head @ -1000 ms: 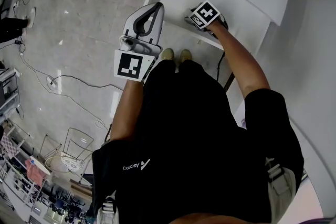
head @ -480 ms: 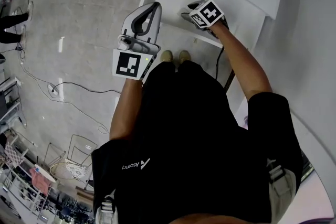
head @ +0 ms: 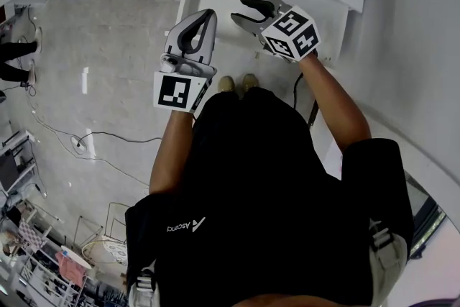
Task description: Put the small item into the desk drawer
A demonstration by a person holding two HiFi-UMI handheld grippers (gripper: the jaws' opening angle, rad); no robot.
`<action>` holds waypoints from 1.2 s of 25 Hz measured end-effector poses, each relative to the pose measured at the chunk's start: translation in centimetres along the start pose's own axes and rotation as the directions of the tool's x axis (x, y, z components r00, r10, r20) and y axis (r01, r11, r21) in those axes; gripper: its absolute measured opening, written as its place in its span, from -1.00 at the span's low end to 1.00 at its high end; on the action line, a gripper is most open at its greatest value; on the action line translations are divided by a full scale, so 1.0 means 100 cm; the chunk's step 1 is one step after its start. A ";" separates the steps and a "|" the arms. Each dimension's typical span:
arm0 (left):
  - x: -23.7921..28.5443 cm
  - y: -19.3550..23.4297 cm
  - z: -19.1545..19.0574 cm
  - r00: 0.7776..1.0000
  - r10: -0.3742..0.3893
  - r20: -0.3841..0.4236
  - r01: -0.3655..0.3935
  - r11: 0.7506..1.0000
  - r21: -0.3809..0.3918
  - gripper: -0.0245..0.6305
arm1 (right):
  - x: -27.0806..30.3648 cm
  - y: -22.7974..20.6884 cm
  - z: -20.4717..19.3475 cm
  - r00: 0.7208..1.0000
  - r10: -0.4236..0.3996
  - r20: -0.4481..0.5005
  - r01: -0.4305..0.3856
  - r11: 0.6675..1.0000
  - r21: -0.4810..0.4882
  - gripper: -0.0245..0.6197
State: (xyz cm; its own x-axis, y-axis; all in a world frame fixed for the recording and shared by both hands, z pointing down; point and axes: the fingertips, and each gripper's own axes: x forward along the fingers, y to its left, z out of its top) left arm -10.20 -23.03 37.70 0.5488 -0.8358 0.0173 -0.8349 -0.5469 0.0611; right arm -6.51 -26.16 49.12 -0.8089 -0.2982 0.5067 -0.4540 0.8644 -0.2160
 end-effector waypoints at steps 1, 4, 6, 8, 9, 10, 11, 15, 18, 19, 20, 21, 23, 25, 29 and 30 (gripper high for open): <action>0.001 -0.003 0.002 1.000 -0.005 -0.002 0.005 1.000 0.001 -0.93 | -0.009 0.005 0.011 0.999 -0.002 0.042 0.002 1.000 -0.003 -0.37; 0.004 -0.011 0.009 1.000 -0.017 0.005 0.017 1.000 0.003 -0.93 | -0.035 0.017 0.040 0.986 -0.014 0.164 0.017 1.000 -0.014 -0.43; 0.004 -0.016 0.016 1.000 -0.025 0.014 0.025 1.000 0.006 -0.93 | -0.053 0.024 0.057 0.971 -0.026 0.236 0.032 0.999 -0.025 -0.49; 0.004 -0.022 0.022 0.999 -0.032 0.024 0.031 0.999 0.011 -0.93 | -0.069 0.030 0.069 0.955 -0.035 0.294 0.048 0.998 -0.037 -0.56; 0.004 -0.025 0.025 0.999 -0.036 0.029 0.035 0.999 0.013 -0.93 | -0.076 0.033 0.074 0.947 -0.037 0.318 0.053 0.998 -0.042 -0.59; 0.004 -0.028 0.029 0.999 -0.040 0.035 0.040 0.999 0.016 -0.93 | -0.083 0.036 0.078 0.940 -0.038 0.339 0.057 0.997 -0.046 -0.61; 0.004 -0.031 0.032 0.998 -0.045 0.040 0.044 0.999 0.017 -0.93 | -0.089 0.039 0.082 0.932 -0.038 0.360 0.060 0.997 -0.051 -0.63; 0.003 -0.045 0.047 0.997 -0.061 0.047 0.060 0.998 0.022 -0.93 | -0.113 0.053 0.094 0.903 -0.035 0.429 0.074 0.994 -0.076 -0.72; 0.003 -0.055 0.061 0.993 -0.082 0.082 0.081 0.997 0.018 -0.93 | -0.127 0.062 0.101 0.880 -0.035 0.474 0.087 0.992 -0.088 -0.79; 0.002 -0.057 0.063 0.993 -0.086 0.086 0.085 0.996 0.021 -0.93 | -0.131 0.065 0.102 0.872 -0.037 0.488 0.093 0.991 -0.091 -0.81; -0.001 -0.058 0.062 0.993 -0.089 0.077 0.087 0.996 0.029 -0.93 | -0.136 0.068 0.104 0.865 -0.039 0.500 0.099 0.991 -0.095 -0.83; -0.003 -0.060 0.061 0.994 -0.091 0.067 0.089 0.995 0.037 -0.93 | -0.140 0.071 0.106 0.859 -0.040 0.511 0.106 0.989 -0.100 -0.86; -0.006 -0.064 0.065 0.993 -0.099 0.067 0.096 0.994 0.045 -0.93 | -0.147 0.078 0.108 0.847 -0.042 0.530 0.119 0.986 -0.113 -0.91; -0.008 -0.070 0.072 0.990 -0.110 0.084 0.106 0.993 0.046 -0.93 | -0.154 0.084 0.110 0.836 -0.042 0.547 0.133 0.983 -0.127 -0.91; -0.012 -0.077 0.075 0.988 -0.131 0.081 0.127 0.990 0.058 -0.93 | -0.164 0.093 0.112 0.802 -0.039 0.596 0.156 0.977 -0.146 -0.91; -0.013 -0.078 0.076 0.988 -0.135 0.081 0.130 0.990 0.061 -0.93 | -0.167 0.095 0.113 0.794 -0.039 0.607 0.161 0.976 -0.148 -0.91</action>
State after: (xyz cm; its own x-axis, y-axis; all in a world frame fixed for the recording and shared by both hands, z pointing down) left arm -4.68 -18.06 29.59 0.6513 -0.7554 -0.0721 -0.7573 -0.6531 0.0022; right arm -1.53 -17.55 29.21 -0.8511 -0.5161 -0.0959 -0.5180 0.8553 -0.0055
